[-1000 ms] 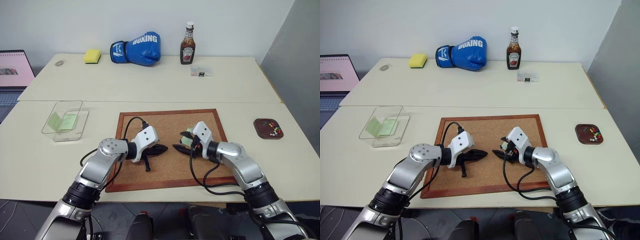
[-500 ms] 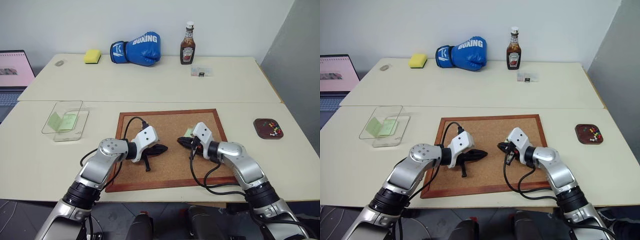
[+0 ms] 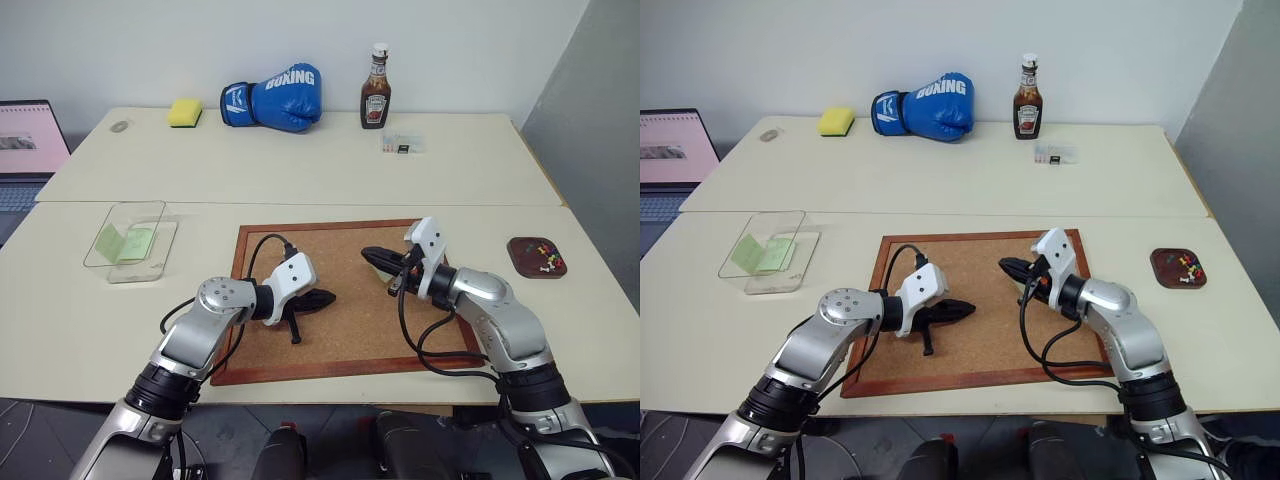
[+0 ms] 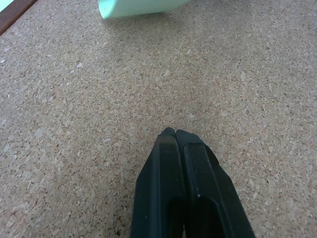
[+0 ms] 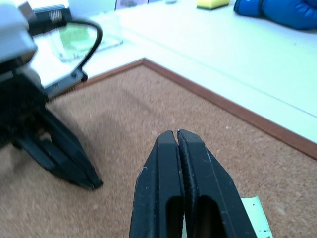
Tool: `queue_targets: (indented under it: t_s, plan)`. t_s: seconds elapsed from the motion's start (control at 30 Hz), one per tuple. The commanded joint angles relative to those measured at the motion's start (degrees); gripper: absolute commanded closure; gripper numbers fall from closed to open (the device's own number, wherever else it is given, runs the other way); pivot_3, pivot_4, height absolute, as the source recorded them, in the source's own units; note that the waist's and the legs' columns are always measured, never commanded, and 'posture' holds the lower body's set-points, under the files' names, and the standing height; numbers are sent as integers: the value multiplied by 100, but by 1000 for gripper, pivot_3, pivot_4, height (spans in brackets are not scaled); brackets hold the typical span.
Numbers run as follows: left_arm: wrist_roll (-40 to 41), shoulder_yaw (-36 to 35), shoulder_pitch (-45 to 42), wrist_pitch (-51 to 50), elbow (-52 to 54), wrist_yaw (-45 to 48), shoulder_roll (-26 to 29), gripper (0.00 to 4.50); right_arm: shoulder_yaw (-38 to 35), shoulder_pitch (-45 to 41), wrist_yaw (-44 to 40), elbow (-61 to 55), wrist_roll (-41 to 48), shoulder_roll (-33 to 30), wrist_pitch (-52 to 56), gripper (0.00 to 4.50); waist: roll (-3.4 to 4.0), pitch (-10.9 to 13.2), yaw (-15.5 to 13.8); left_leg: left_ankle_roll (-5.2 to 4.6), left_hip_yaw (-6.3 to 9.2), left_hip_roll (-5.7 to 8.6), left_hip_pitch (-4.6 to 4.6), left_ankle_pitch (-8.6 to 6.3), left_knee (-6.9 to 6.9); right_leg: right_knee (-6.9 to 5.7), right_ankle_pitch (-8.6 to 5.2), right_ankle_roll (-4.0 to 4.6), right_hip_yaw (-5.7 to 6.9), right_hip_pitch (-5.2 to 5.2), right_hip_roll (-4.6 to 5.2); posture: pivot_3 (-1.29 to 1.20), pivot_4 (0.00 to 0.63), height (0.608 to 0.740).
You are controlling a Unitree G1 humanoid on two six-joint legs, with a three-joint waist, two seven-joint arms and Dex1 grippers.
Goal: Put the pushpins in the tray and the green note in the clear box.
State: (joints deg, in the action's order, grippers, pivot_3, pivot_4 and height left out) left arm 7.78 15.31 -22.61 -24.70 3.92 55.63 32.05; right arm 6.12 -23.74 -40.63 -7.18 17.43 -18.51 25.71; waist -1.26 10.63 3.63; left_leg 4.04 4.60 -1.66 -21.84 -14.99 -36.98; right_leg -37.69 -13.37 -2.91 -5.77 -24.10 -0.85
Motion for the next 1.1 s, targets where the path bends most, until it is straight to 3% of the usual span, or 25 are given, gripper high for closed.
queue_targets:
  t_s: [0.03,0.27,0.5,0.77,1.03,1.1]
  plan:
    - [1,99,59,-47,27,72,9,4500,-478,14,297,-481,276,-70,240,4486,0,0,-1,0,0,0,0,0,0,0,0,0,0,0,0,0,150,740]
    - [12,119,-38,21,-57,91,-69,4500,-900,100,646,-823,471,-191,556,4486,0,0,-3,0,-1,0,0,0,0,0,0,0,-1,0,0,0,150,740]
    - [426,-298,-420,-194,-79,-61,-443,4500,-946,-122,845,-1071,645,-153,773,4486,0,0,-36,0,0,1,-6,0,-6,0,1,-2,-1,0,1,0,150,740]
    - [727,-451,-506,-500,6,-9,-416,3014,-1074,-136,1141,-917,429,-369,682,4500,0,0,-3,0,0,0,-6,0,1,1,0,0,-1,-3,-1,0,150,740]
    - [815,-432,-468,-523,320,8,-362,1462,-2191,389,2233,-594,-128,-779,574,4500,0,0,-50,0,0,1,-10,0,0,3,0,-1,0,-3,1,0,150,740]
    - [760,-402,-437,-433,369,14,-327,1462,-2442,557,2371,-502,-211,-909,580,4500,0,1,-41,0,-1,1,-9,0,1,4,0,0,-2,-3,1,0,150,740]
